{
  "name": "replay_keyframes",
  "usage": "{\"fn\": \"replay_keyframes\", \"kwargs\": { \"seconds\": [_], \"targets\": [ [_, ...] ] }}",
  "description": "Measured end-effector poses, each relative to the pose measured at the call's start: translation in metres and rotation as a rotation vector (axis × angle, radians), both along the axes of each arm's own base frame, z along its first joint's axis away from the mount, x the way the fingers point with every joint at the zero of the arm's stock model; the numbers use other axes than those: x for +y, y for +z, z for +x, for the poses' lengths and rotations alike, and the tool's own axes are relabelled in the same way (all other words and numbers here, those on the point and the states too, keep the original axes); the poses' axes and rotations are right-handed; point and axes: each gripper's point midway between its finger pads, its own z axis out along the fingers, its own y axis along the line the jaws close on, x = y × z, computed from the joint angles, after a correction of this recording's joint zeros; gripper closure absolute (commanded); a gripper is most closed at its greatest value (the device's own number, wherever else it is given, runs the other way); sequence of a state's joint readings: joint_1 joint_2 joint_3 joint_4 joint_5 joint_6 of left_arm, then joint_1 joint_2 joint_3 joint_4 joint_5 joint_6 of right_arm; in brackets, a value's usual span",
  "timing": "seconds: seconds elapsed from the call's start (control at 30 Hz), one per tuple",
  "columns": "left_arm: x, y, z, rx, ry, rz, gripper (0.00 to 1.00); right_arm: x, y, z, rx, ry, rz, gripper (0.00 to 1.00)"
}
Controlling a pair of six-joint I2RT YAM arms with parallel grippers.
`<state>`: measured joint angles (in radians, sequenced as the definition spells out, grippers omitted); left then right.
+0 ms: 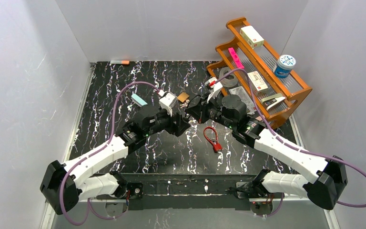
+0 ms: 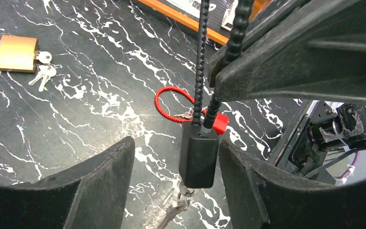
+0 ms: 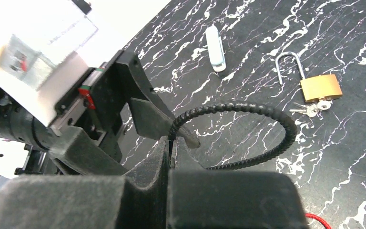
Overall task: Unlock with the key
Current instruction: Unlock the lock.
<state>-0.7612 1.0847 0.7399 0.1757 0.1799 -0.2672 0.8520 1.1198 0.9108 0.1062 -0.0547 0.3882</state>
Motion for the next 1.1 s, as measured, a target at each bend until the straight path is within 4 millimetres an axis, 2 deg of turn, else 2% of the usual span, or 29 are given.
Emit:
{"fn": "replay_keyframes", "kwargs": {
  "seconds": [0.07, 0.2, 0.37, 0.6, 0.83, 1.1],
  "targets": [
    [-0.002, -0.005, -0.002, 0.012, -0.015, 0.011, 0.49, 0.001, 0.003, -0.001, -0.003, 0.005, 0.005, 0.99],
    [-0.006, -0.004, -0.003, 0.018, -0.042, 0.006, 0.8, 0.002, 0.005, -0.001, -0.006, 0.012, 0.009, 0.99],
    [-0.009, -0.001, -0.005, 0.012, -0.062, -0.001, 1.0, 0.002, 0.004, -0.001, -0.004, 0.011, 0.007, 0.99],
    [0.0, 0.007, -0.004, -0.046, -0.018, -0.04, 1.0, 0.002, 0.009, 0.001, -0.023, 0.007, 0.02, 0.99],
    [0.013, 0.016, -0.011, -0.125, 0.016, -0.134, 1.0, -0.007, 0.0, -0.005, -0.018, -0.022, 0.045, 0.99],
    [0.01, 0.039, -0.013, -0.195, 0.005, -0.23, 1.0, -0.012, 0.022, -0.009, 0.027, -0.067, 0.2, 0.99]
  ]
}}
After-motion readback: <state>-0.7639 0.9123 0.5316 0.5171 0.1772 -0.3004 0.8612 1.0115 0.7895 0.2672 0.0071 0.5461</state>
